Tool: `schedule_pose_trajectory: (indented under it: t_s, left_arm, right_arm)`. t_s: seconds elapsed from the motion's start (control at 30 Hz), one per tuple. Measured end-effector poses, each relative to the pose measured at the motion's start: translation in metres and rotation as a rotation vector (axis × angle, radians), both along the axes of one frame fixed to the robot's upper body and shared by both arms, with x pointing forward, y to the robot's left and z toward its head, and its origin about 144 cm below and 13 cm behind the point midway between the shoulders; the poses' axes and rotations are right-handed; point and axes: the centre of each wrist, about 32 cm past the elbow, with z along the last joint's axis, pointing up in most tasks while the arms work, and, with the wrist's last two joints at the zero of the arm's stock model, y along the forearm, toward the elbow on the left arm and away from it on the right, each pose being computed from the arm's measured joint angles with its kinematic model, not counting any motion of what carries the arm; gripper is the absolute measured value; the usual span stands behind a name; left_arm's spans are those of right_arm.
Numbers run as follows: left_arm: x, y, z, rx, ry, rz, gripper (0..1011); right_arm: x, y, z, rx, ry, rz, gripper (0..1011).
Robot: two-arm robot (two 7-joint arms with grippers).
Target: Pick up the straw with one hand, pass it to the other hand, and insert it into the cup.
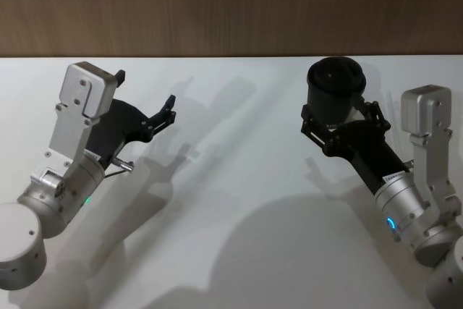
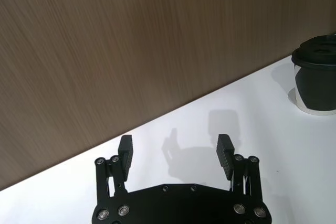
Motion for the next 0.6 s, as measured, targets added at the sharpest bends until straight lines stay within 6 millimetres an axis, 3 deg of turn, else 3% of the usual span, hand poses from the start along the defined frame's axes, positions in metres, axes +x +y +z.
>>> schedule_pose_trajectory:
  t_s: [0.6]
  left_arm:
    - [0.0000, 0.0000, 0.0000, 0.000, 0.000, 0.000, 1003]
  right_arm:
    - [0.0000, 0.0000, 0.0000, 0.000, 0.000, 0.000, 1000]
